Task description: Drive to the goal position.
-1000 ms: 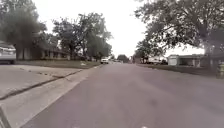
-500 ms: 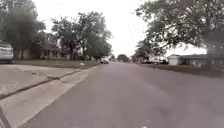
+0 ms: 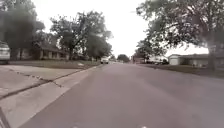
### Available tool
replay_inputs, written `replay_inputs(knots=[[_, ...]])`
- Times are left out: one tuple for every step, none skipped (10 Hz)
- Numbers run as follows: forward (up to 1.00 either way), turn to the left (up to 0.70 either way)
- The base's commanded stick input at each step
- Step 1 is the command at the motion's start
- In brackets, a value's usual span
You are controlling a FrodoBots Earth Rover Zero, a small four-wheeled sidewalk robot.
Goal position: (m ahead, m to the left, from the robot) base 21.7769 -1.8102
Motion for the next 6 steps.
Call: replay_inputs(knots=[[0.70,0.00],[0.70,0.00],[0.70,0.00],[0.70,0.00],[0.70,0.00],[0.70,0.00]])
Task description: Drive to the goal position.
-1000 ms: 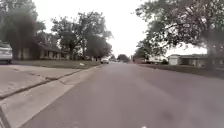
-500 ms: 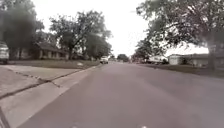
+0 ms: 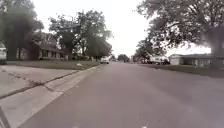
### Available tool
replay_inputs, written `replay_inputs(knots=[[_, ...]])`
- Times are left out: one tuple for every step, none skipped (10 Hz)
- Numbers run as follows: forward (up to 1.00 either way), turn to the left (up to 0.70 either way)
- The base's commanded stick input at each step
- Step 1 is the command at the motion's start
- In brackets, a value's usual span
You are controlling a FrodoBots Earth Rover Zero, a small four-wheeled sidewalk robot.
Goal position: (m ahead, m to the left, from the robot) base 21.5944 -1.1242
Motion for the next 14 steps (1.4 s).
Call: replay_inputs(knots=[[0.70,0.00],[0.70,0.00],[0.70,0.00],[0.70,0.00],[0.70,0.00],[0.70,0.00],[0.70,0.00],[0.70,0.00],[0.70,0.00],[0.70,0.00],[0.70,0.00],[0.70,0.00],[0.70,0.00],[0.70,0.00]])
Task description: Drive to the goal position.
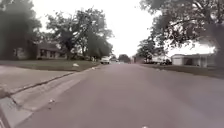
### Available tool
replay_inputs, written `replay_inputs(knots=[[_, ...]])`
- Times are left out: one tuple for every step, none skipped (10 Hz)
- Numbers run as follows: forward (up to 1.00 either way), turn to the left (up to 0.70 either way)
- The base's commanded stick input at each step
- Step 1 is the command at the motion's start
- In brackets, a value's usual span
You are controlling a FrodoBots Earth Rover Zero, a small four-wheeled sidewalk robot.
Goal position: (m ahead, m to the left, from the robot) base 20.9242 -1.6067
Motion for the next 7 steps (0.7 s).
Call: replay_inputs(knots=[[0.70,0.00],[0.70,0.00],[0.70,0.00],[0.70,0.00],[0.70,0.00],[0.70,0.00],[0.70,0.00]])
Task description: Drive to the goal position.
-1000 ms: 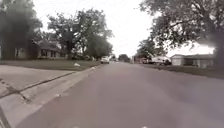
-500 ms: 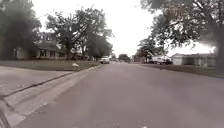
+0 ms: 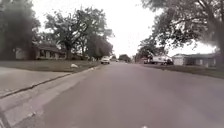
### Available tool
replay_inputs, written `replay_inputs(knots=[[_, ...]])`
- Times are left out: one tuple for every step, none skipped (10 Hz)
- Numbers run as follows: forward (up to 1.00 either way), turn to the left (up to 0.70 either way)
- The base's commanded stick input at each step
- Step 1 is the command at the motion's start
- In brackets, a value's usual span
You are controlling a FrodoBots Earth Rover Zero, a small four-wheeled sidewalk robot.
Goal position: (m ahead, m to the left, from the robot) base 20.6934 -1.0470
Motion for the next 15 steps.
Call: replay_inputs(knots=[[0.70,0.00],[0.70,0.00],[0.70,0.00],[0.70,0.00],[0.70,0.00],[0.70,0.00],[0.70,0.00],[0.70,0.00],[0.70,0.00],[0.70,0.00],[0.70,0.00],[0.70,0.00],[0.70,0.00],[0.70,0.00],[0.70,0.00]])
